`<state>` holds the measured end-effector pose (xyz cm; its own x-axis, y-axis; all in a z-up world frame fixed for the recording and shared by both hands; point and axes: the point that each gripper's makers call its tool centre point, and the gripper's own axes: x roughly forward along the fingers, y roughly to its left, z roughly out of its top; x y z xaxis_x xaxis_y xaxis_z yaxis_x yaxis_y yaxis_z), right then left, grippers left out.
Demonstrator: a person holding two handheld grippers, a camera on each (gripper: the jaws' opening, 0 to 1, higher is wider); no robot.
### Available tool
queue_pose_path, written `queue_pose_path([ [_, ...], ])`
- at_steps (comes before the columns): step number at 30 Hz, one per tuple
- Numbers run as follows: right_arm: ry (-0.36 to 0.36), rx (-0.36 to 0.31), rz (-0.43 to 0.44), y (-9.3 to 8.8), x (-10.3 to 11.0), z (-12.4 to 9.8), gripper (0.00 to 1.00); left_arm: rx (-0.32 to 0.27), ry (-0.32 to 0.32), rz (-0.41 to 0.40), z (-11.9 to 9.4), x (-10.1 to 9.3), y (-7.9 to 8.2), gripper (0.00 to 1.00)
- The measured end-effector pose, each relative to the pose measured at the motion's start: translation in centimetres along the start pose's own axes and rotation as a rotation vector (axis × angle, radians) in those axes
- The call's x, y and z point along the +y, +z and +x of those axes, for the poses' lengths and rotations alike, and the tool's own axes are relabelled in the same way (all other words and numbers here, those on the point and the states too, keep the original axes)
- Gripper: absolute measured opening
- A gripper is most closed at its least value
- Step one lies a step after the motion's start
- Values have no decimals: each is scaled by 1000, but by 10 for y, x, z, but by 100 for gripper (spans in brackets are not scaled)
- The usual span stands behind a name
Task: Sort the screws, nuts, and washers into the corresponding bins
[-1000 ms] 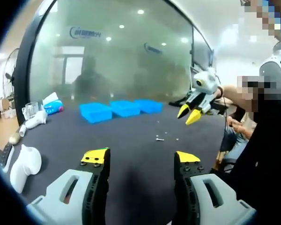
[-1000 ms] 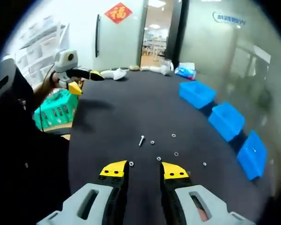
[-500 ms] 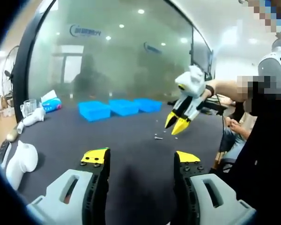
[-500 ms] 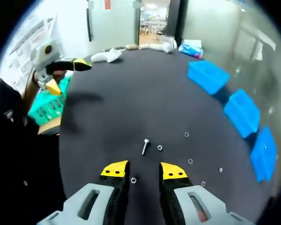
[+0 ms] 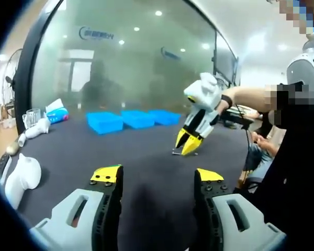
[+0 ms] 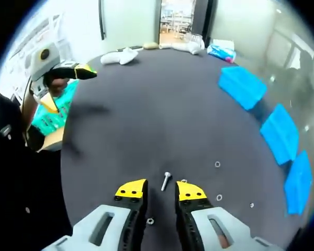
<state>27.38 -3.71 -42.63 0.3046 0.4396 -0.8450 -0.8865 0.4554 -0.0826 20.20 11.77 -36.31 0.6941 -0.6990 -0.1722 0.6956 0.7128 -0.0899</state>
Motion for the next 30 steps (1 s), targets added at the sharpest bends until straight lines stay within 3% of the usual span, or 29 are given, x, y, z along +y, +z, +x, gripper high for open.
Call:
queue_pose_path([
  [13, 34, 16, 39, -1, 0, 8, 12, 4, -2, -5, 4, -1, -1, 53],
  [30, 21, 32, 46, -5, -5, 14, 8, 3, 4, -5, 3, -1, -2, 53],
])
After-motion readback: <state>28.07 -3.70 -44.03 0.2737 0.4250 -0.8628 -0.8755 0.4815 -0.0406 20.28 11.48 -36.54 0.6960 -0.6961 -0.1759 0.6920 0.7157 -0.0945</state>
